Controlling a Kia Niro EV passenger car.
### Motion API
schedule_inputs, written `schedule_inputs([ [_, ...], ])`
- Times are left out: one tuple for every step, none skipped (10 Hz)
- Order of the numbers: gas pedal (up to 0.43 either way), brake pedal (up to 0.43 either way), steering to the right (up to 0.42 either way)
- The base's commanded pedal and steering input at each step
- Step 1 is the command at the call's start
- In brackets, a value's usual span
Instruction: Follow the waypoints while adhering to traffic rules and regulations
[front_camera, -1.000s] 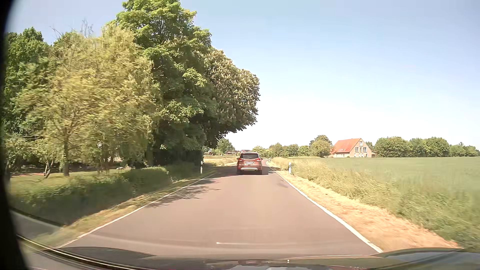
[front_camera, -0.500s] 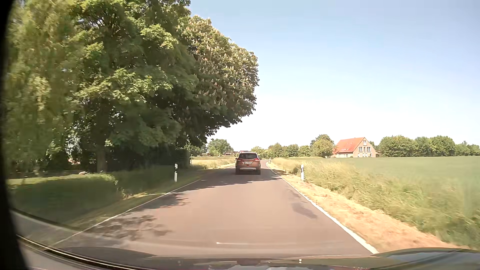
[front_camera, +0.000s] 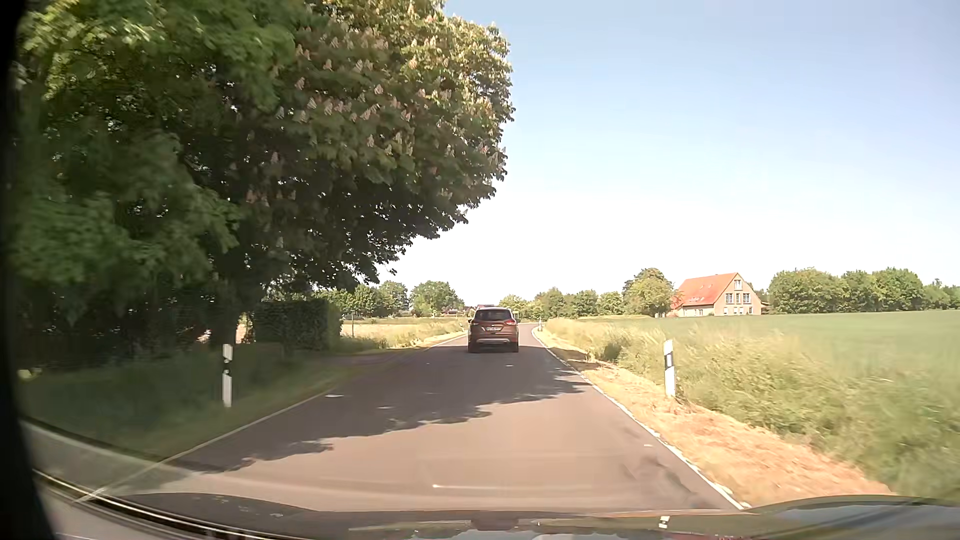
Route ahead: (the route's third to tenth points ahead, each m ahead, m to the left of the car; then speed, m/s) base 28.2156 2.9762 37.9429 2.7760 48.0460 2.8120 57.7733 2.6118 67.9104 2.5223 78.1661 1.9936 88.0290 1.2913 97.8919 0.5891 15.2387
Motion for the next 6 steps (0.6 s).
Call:
schedule_inputs([
  [0.177,0.0,0.0],
  [0.169,0.0,-0.001],
  [0.157,0.0,-0.002],
  [0.157,0.0,-0.003],
  [0.157,0.0,-0.003],
  [0.157,0.0,-0.003],
])
